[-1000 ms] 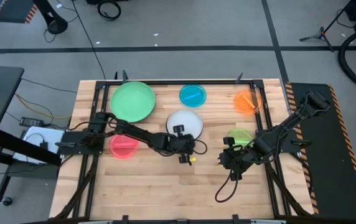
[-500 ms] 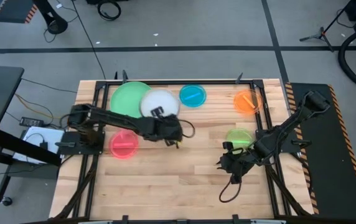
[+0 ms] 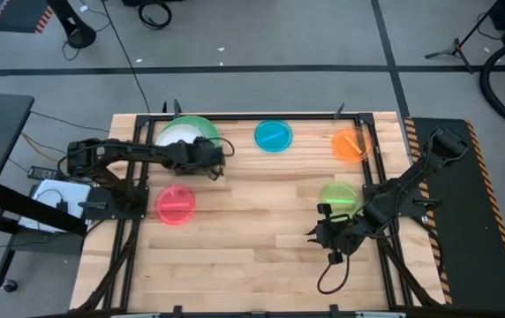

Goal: Stack plastic plates
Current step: Stack the stacked plates on top of the green plate

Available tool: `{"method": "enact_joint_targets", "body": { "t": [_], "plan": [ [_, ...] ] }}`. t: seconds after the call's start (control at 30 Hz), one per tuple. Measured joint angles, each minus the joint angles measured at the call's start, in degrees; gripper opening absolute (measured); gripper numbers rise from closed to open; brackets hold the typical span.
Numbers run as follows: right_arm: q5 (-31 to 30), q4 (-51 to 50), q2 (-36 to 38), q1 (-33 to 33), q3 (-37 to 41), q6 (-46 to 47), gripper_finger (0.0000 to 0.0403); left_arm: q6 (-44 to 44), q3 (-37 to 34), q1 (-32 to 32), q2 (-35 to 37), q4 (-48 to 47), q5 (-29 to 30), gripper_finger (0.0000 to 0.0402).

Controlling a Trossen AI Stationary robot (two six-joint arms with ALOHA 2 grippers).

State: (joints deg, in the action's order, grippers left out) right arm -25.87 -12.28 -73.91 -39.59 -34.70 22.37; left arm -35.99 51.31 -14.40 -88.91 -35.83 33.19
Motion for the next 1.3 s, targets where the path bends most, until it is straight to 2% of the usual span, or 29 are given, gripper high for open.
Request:
{"method": "enact_joint_targets", "body": {
  "t": [0.17, 0.3, 0.37, 0.83, 1.3],
  "plan": [
    [-0.2, 0.3, 0.0, 0.4, 0.0, 0.0, 0.0083, 7.8, -0.9, -3.2, 0.0, 7.1, -0.7, 0.0046],
    [-0.2, 0.3, 0.0, 0.4, 0.0, 0.2, 0.0083, 12.7, -0.9, -4.0, 0.0, 10.6, -5.6, 0.0048],
    [-0.2, 0.3, 0.0, 0.3, 0.0, 0.2, 0.0083, 14.3, -0.9, -4.1, 0.0, 11.1, -6.1, 0.0048],
    [1.1, 0.1, 0.0, -2.9, 0.0, 4.1, 0.0083, 16.2, -0.9, -7.4, -0.1, 10.4, -5.4, 0.005],
    [10.3, 0.1, 0.0, -4.7, 0.0, 14.1, 0.0083, 18.4, -0.9, -7.1, -0.1, 10.4, -4.6, 0.0097]
  ]
}}
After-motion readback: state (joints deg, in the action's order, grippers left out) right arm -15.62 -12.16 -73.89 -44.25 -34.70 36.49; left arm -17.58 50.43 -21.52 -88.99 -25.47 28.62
